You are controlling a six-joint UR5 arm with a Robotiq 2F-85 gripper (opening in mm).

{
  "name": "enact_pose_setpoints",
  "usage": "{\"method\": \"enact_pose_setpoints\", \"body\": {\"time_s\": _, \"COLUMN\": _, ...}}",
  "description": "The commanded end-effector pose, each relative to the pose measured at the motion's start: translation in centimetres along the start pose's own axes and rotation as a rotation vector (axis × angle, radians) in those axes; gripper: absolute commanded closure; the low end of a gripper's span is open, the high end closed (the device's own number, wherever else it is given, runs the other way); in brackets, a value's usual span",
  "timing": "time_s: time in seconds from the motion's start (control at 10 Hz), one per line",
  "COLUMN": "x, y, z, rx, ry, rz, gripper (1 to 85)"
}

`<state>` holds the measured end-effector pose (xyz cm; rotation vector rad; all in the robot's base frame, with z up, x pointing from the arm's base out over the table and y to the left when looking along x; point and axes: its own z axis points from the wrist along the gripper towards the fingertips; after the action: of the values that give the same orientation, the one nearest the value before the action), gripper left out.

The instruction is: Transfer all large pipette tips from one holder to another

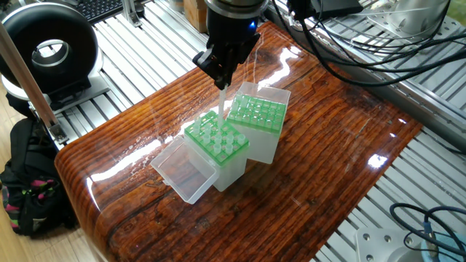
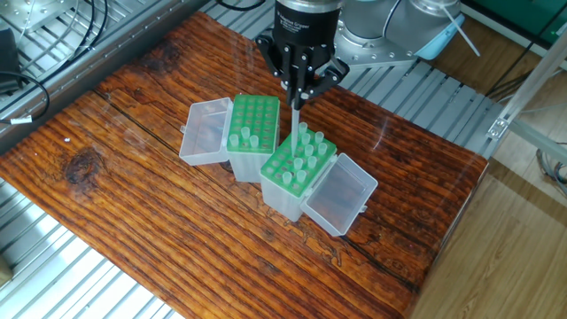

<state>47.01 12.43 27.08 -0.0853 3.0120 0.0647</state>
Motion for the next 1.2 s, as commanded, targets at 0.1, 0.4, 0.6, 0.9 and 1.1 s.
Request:
{"method": "enact_pose_setpoints", "body": {"time_s": 0.1, "x": 0.0, "y": 0.5, "z": 0.3, "rx": -0.01, "ry": 0.002, "rz": 0.005, "gripper": 84.0}}
{"method": "enact_pose_setpoints", "body": {"time_s": 0.4, "x": 0.2, "y": 0.4, "z": 1.0, "rx": -0.01, "ry": 0.029, "rz": -0.016, "gripper": 74.7}}
{"method": "enact_pose_setpoints", "body": {"time_s": 0.6, "x": -0.2, "y": 0.0, "z": 1.6, "rx": 0.001, "ry": 0.029, "rz": -0.024, "gripper": 73.7}}
{"method": "enact_pose_setpoints", "body": {"time_s": 0.9, "x": -0.2, "y": -0.5, "z": 1.8, "rx": 0.016, "ry": 0.04, "rz": -0.061, "gripper": 57.3}}
{"method": "enact_pose_setpoints", "body": {"time_s": 1.1, "x": -0.4, "y": -0.8, "z": 1.8, "rx": 0.026, "ry": 0.034, "rz": -0.069, "gripper": 57.7}}
